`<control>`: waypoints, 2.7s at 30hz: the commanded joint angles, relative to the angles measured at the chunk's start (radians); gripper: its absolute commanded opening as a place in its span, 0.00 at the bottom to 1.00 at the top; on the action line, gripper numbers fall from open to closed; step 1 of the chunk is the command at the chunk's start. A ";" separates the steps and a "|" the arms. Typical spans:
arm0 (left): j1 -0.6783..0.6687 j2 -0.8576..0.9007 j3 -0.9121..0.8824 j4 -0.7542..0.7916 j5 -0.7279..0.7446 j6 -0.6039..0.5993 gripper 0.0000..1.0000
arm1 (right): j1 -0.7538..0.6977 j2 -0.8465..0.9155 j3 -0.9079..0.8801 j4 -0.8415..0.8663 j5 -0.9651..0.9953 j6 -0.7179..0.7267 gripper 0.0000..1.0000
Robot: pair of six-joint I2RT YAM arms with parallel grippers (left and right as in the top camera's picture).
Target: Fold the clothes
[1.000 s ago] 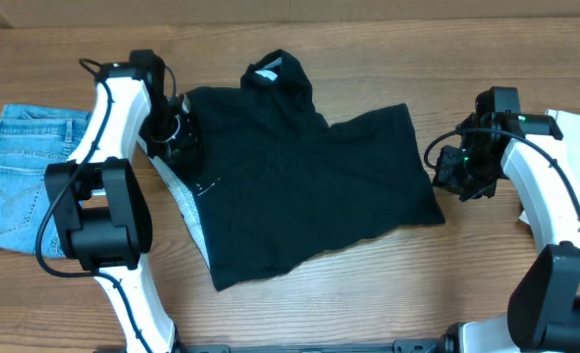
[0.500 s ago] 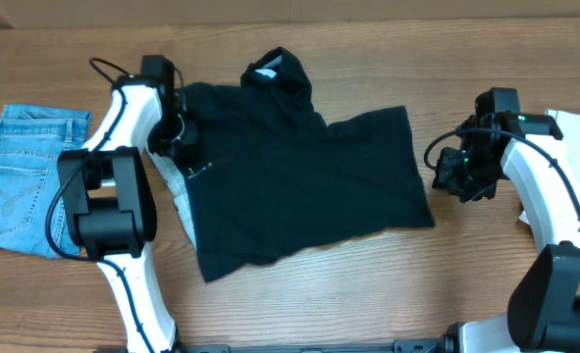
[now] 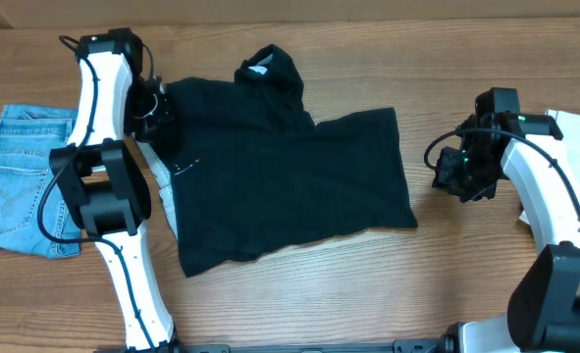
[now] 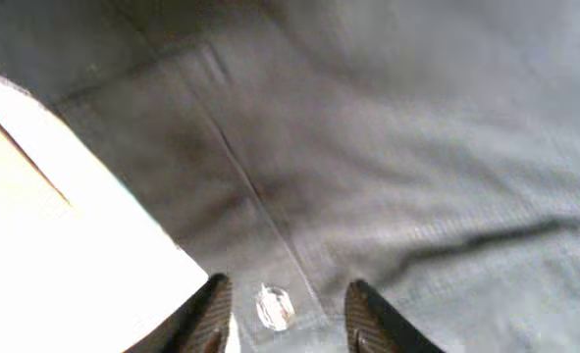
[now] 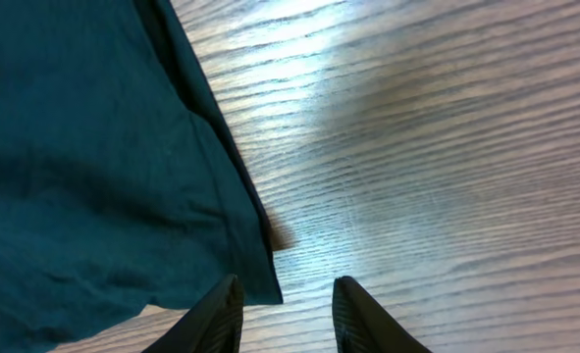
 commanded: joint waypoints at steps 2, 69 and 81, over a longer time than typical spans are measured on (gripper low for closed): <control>-0.002 0.006 0.037 -0.088 0.079 0.019 0.41 | 0.031 -0.005 0.058 0.076 -0.130 -0.060 0.42; -0.224 -0.798 -0.703 0.145 -0.218 -0.113 0.64 | 0.281 0.700 1.068 0.031 0.203 -0.370 0.57; -0.165 -0.430 -0.750 0.786 -0.105 0.083 0.63 | 0.287 0.712 0.973 -0.047 0.109 -0.549 0.73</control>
